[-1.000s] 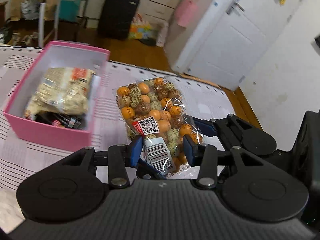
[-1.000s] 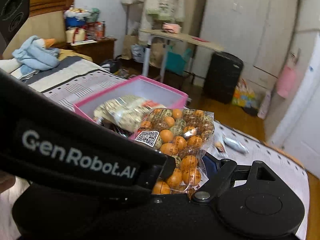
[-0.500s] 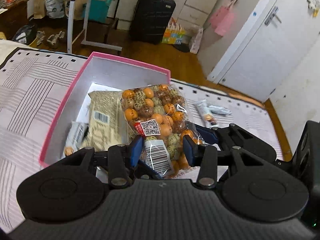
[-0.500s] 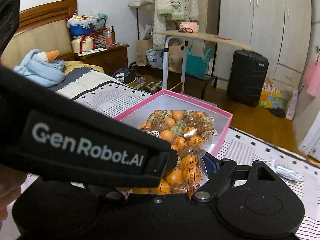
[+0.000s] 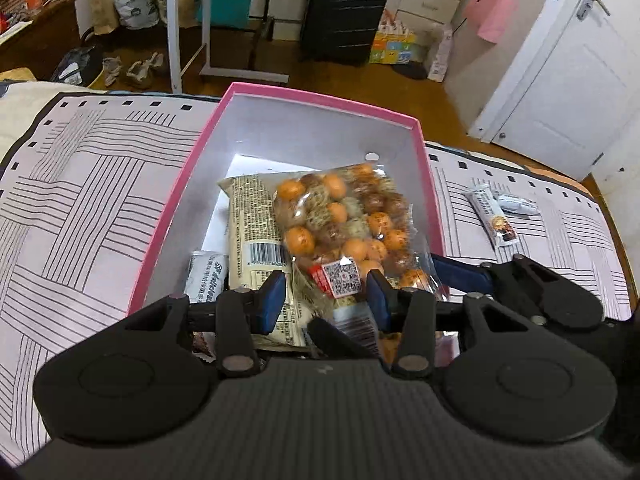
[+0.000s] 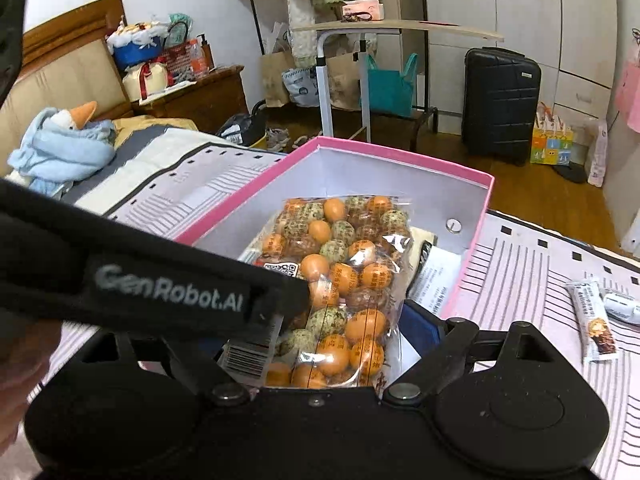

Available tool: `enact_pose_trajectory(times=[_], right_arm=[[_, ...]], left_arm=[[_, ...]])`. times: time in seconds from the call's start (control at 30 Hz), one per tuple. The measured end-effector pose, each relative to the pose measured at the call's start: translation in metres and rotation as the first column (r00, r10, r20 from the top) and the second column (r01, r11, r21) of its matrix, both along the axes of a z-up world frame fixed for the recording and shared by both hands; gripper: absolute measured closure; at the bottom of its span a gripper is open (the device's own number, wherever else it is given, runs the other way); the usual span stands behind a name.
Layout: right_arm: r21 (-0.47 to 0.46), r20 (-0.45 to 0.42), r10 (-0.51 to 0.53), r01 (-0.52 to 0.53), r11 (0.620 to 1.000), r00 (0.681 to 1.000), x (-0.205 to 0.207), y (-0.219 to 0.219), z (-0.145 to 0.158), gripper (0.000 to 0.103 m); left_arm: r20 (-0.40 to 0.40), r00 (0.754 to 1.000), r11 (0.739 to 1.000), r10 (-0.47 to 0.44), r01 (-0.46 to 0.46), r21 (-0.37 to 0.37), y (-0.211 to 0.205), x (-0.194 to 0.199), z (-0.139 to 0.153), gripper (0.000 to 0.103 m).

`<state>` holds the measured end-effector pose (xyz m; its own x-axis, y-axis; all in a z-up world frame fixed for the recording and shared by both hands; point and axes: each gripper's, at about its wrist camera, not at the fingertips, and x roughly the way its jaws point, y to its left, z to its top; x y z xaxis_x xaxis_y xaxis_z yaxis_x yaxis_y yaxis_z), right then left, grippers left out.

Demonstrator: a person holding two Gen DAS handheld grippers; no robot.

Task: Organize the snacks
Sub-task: 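Lower the peanut bag into the pink box and open both tools, then move both open tools to the white snack bar on the bed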

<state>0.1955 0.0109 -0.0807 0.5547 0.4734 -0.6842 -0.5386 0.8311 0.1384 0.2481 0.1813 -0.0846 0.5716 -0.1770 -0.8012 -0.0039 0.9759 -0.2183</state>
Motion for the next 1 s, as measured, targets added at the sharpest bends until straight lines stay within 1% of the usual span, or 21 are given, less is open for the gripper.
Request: enact_pose_trajectory(times=[0.03,0.13,0.2,0.3,0.43,0.53,0.6,0.73,0.83,1.0], right_arm=[[0.004,0.003,0.005,-0.005,1.000,1.000,0.004,-0.001,0.002,0.013],[0.017,0.014,0.009,-0.009,1.000,1.000,-0.007,-0.012,0.012,0.013],[0.017,0.020,0.022,-0.022,1.000,1.000,-0.013,-0.018,0.020,0.013],[0.014,0.035,0.034,-0.034,0.999,0.999,-0.030,-0.032,0.031,0.013],[-0.005,0.054,0.029,-0.028,1.000,0.998,-0.051,-0.058,0.052,0.013],[-0.046,0.069,-0.026,0.029,0.999,0.997,-0.061,-0.077,0.067,0.013],[-0.049,0.088,-0.052,0.056,0.997,0.995,-0.067,-0.094,0.077,0.013],[-0.004,0.086,-0.114,0.115,0.993,0.990,-0.072,-0.134,0.096,0.013],[0.032,0.079,-0.164,0.162,0.986,0.983,-0.073,-0.165,0.105,0.013],[0.048,0.115,-0.235,0.231,0.972,0.965,-0.068,-0.206,0.113,0.013]], left_arm=[[0.002,1.000,1.000,-0.001,0.001,0.001,-0.001,-0.003,0.001,0.060],[0.044,0.999,1.000,-0.018,0.018,0.017,-0.004,-0.016,0.011,0.060],[0.058,0.998,1.000,-0.020,0.019,0.012,-0.006,-0.025,0.020,0.060],[0.080,0.996,1.000,-0.025,0.025,0.003,-0.009,-0.040,0.034,0.060],[0.102,0.994,0.999,-0.038,0.037,0.011,-0.016,-0.062,0.050,0.060],[0.111,0.992,0.998,-0.061,0.061,0.007,-0.024,-0.077,0.061,0.060],[0.121,0.989,0.997,-0.082,0.082,0.010,-0.029,-0.084,0.069,0.060],[0.149,0.983,0.994,-0.109,0.106,0.030,-0.049,-0.094,0.086,0.060],[0.161,0.979,0.992,-0.129,0.127,0.022,-0.066,-0.098,0.095,0.060],[0.161,0.974,0.987,-0.163,0.162,0.019,-0.105,-0.093,0.099,0.060]])
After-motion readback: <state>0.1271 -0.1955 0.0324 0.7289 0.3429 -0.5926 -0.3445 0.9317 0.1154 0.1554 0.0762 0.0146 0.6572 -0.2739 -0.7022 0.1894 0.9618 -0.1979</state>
